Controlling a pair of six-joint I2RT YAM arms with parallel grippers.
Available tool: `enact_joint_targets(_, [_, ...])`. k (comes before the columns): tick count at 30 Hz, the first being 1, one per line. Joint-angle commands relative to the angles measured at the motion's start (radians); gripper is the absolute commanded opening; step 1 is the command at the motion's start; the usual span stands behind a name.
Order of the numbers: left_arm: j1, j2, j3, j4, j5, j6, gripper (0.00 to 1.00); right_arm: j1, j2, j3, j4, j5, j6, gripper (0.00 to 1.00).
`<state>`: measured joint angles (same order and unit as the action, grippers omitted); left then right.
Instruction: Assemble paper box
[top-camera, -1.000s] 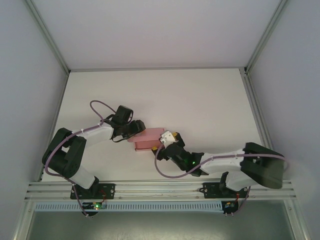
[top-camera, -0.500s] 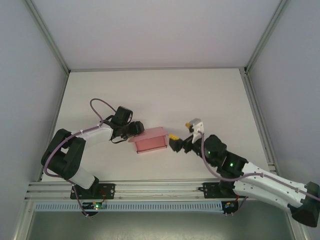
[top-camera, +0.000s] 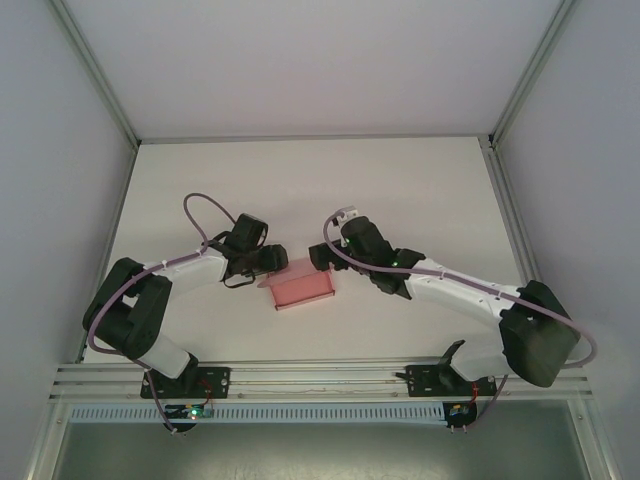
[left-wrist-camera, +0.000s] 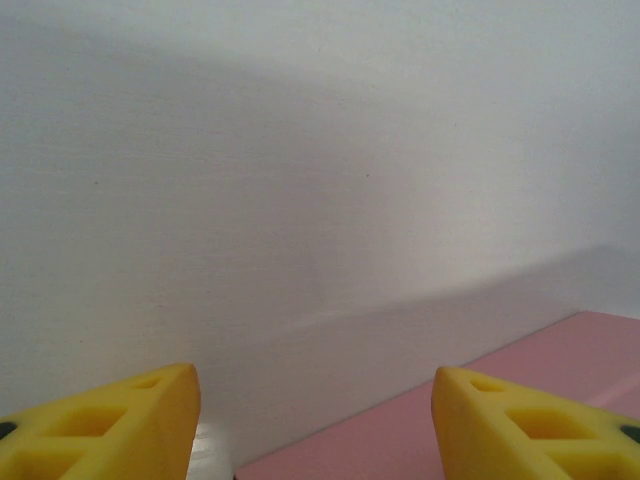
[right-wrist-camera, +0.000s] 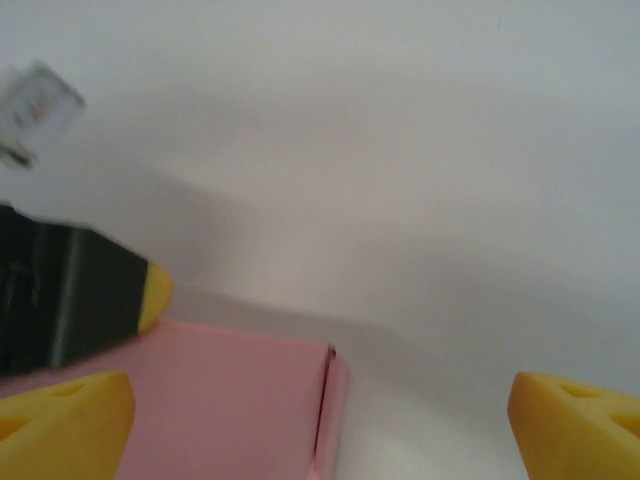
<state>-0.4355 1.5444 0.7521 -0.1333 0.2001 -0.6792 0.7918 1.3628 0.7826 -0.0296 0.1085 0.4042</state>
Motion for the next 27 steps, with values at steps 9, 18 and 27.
enact_joint_targets(9, [-0.014,-0.037,0.036,-0.065,-0.019,0.02,0.63,-0.006,0.091,-0.262,0.148,-0.103,0.182,0.72])
enact_joint_targets(18, [-0.014,-0.198,-0.034,-0.094,0.074,0.008,0.76,-0.007,0.129,-0.255,0.199,-0.134,0.193,0.55])
enact_joint_targets(27, [-0.014,-0.241,-0.162,-0.026,0.204,-0.081,0.78,-0.023,0.11,-0.272,0.212,-0.151,0.232,0.5])
